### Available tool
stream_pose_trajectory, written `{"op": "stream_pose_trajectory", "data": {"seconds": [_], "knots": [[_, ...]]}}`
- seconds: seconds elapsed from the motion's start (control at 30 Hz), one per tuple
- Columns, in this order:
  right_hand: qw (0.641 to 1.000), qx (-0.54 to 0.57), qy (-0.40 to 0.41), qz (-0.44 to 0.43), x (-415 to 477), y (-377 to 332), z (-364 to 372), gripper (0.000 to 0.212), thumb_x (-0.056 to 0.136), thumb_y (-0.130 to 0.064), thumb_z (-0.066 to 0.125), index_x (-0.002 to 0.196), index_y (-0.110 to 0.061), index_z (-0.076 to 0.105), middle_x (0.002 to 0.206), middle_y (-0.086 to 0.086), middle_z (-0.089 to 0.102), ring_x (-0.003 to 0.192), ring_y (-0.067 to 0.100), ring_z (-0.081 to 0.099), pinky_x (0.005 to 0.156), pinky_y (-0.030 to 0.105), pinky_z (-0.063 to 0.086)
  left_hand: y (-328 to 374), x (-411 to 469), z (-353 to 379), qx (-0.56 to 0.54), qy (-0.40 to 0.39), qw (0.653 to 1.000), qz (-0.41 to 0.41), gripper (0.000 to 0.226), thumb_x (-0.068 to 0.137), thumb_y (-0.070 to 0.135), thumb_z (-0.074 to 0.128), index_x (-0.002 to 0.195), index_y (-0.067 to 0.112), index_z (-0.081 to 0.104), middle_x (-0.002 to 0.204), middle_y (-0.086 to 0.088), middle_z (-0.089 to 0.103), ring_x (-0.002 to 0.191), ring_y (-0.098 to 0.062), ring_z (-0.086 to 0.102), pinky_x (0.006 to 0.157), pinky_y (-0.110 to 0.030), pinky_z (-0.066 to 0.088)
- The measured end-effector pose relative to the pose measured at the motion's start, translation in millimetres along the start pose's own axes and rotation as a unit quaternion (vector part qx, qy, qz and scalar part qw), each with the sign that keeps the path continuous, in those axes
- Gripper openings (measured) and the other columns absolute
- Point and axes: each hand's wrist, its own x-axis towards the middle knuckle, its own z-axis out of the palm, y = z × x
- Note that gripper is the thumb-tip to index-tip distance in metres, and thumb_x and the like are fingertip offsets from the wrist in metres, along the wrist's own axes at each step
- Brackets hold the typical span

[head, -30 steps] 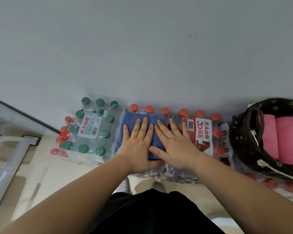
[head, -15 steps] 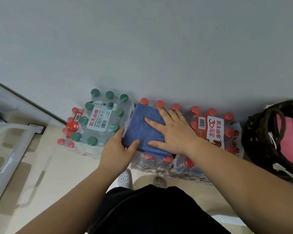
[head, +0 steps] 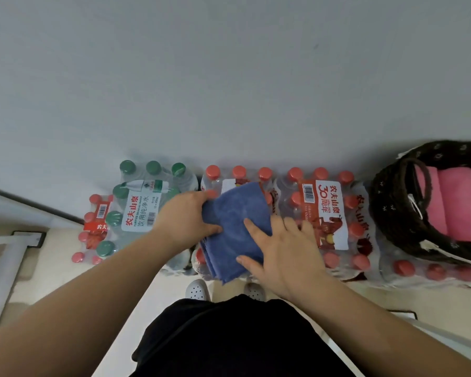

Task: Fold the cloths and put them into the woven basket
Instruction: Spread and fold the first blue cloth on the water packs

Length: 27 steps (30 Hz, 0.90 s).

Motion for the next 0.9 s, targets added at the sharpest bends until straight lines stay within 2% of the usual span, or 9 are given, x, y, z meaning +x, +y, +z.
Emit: {"op": "stream_pose_trajectory", "data": {"seconds": [0.17, 0.27, 0.37, 0.43, 0.53, 0.7, 0.77, 0.83, 0.9], "knots": [[1.000, -0.001, 0.025, -0.016, 14.6, 14.4, -30.5, 0.063, 0.091, -0.067, 0.043, 0.142, -0.030, 0.045, 0.116, 0.006, 0.062, 0.102, 0.027, 0.058, 0.077, 0.038, 0.041, 8.2, 43.3, -24.2, 0.169, -0.046, 0.974, 0.141, 0.037, 0.075, 0.041, 0.076, 0.099, 0.017, 0.061, 0.102, -0.005, 0.064, 0.095, -0.028, 0.060, 0.073, -0.034, 0.044], [0.997, 0.009, 0.075, -0.029, 40.9, 20.3, -37.6, 0.081, 0.087, -0.065, 0.052, 0.151, -0.019, 0.030, 0.138, 0.007, 0.048, 0.125, 0.029, 0.045, 0.101, 0.044, 0.040, 12.3, 60.4, -32.3, 0.197, -0.037, 0.961, 0.192, 0.036, 0.074, 0.037, 0.075, 0.101, 0.018, 0.062, 0.103, -0.003, 0.062, 0.098, -0.028, 0.059, 0.079, -0.035, 0.044], [0.996, 0.057, 0.057, -0.036, 64.9, 22.7, -31.9, 0.106, 0.082, -0.067, 0.060, 0.158, -0.015, 0.008, 0.159, 0.007, 0.025, 0.147, 0.028, 0.023, 0.120, 0.045, 0.022, 11.4, 62.5, -30.1, 0.183, -0.027, 0.967, 0.177, 0.049, 0.071, 0.036, 0.072, 0.116, 0.020, 0.059, 0.107, -0.003, 0.063, 0.101, -0.029, 0.060, 0.084, -0.038, 0.048], [0.996, 0.082, 0.021, -0.028, 75.0, 24.6, -24.6, 0.109, 0.081, -0.067, 0.063, 0.158, -0.015, 0.005, 0.162, 0.006, 0.019, 0.150, 0.027, 0.016, 0.123, 0.044, 0.012, 10.3, 55.2, -25.8, 0.167, -0.032, 0.974, 0.152, 0.069, 0.073, 0.036, 0.068, 0.137, 0.022, 0.048, 0.118, -0.004, 0.060, 0.109, -0.030, 0.057, 0.091, -0.041, 0.047], [0.993, 0.110, 0.006, -0.038, 79.8, 28.2, -19.0, 0.107, 0.081, -0.067, 0.064, 0.158, -0.016, 0.010, 0.160, 0.005, 0.025, 0.148, 0.026, 0.019, 0.123, 0.042, 0.009, 13.4, 40.7, -16.8, 0.207, -0.054, 0.968, 0.134, 0.086, 0.070, 0.050, 0.064, 0.145, 0.019, 0.035, 0.128, -0.003, 0.051, 0.118, -0.029, 0.049, 0.099, -0.044, 0.041], [0.992, 0.113, -0.042, -0.039, 91.4, 40.1, -29.8, 0.128, 0.063, -0.076, 0.073, 0.159, -0.021, 0.008, 0.155, 0.002, 0.031, 0.143, 0.026, 0.026, 0.118, 0.040, 0.019, 20.4, 45.8, -20.3, 0.234, -0.071, 0.964, 0.101, 0.098, 0.059, 0.066, 0.072, 0.139, 0.019, 0.039, 0.127, -0.002, 0.051, 0.119, -0.027, 0.048, 0.097, -0.046, 0.042], [0.991, 0.115, -0.064, -0.026, 96.5, 45.1, -37.3, 0.131, 0.058, -0.075, 0.077, 0.158, -0.023, 0.011, 0.152, 0.002, 0.035, 0.138, 0.026, 0.034, 0.114, 0.041, 0.026, 23.1, 49.2, -25.2, 0.243, -0.074, 0.963, 0.095, 0.091, 0.056, 0.069, 0.077, 0.128, 0.022, 0.047, 0.122, -0.001, 0.055, 0.115, -0.026, 0.052, 0.093, -0.044, 0.043], [0.994, 0.089, -0.046, -0.037, 96.3, 45.0, -40.4, 0.118, 0.056, -0.073, 0.079, 0.150, -0.024, 0.028, 0.141, 0.000, 0.046, 0.128, 0.026, 0.044, 0.106, 0.041, 0.034, 26.4, 49.0, -26.9, 0.247, -0.074, 0.960, 0.113, 0.071, 0.058, 0.065, 0.079, 0.108, 0.024, 0.051, 0.111, 0.000, 0.059, 0.104, -0.024, 0.055, 0.082, -0.039, 0.043], [0.996, 0.046, 0.003, -0.075, 91.0, 39.3, -38.1, 0.090, 0.060, -0.070, 0.077, 0.131, -0.024, 0.045, 0.122, -0.001, 0.054, 0.114, 0.023, 0.050, 0.098, 0.040, 0.040, 28.6, 46.7, -28.3, 0.257, -0.068, 0.953, 0.146, 0.056, 0.063, 0.060, 0.078, 0.094, 0.027, 0.045, 0.102, 0.000, 0.059, 0.095, -0.022, 0.055, 0.075, -0.035, 0.041]]}}
